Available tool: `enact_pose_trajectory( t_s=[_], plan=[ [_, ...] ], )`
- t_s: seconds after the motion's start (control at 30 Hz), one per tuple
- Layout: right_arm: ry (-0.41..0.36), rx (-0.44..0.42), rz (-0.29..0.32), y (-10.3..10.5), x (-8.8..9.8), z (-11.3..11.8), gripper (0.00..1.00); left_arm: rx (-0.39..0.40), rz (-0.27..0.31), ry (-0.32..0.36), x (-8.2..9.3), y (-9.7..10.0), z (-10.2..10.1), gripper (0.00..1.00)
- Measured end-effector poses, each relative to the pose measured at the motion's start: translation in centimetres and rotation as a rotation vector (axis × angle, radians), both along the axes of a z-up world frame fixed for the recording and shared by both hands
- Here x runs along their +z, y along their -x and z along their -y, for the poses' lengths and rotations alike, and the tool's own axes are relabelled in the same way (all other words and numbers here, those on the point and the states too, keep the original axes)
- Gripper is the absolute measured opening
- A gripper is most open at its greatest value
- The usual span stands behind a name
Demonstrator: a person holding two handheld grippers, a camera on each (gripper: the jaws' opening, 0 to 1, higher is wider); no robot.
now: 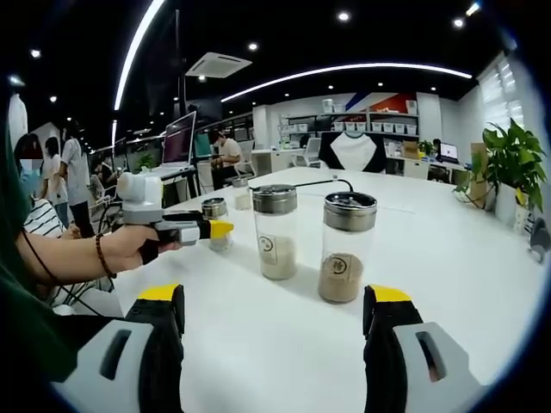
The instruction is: Rotate the seasoning bottle until the label or dispensing opening points toward the visible target arrow and the bottle remains upright within the marked orientation range
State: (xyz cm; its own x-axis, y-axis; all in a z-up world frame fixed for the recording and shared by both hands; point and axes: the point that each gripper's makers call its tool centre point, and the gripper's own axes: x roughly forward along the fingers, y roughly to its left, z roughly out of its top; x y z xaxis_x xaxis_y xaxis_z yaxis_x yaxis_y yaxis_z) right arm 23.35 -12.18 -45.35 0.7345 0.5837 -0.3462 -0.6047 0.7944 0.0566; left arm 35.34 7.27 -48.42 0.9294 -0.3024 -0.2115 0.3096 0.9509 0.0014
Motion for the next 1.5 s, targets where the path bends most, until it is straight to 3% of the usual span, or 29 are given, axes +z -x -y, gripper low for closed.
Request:
enact_pose_trajectory(
  t_s=[0.6,1.5],
  plan=[
    [0.0,-0.004,-0.004,-0.1,0.0,0.1,0.87,-0.073,0.011,0.005,0.0,-0.3,0.2,0.36],
    [-0.004,-0.013,-0.007,-0.2,-0.1,0.3,0.86,-0.326,0.023,0.016,0.0,-0.2,1.3,0.35]
  ],
)
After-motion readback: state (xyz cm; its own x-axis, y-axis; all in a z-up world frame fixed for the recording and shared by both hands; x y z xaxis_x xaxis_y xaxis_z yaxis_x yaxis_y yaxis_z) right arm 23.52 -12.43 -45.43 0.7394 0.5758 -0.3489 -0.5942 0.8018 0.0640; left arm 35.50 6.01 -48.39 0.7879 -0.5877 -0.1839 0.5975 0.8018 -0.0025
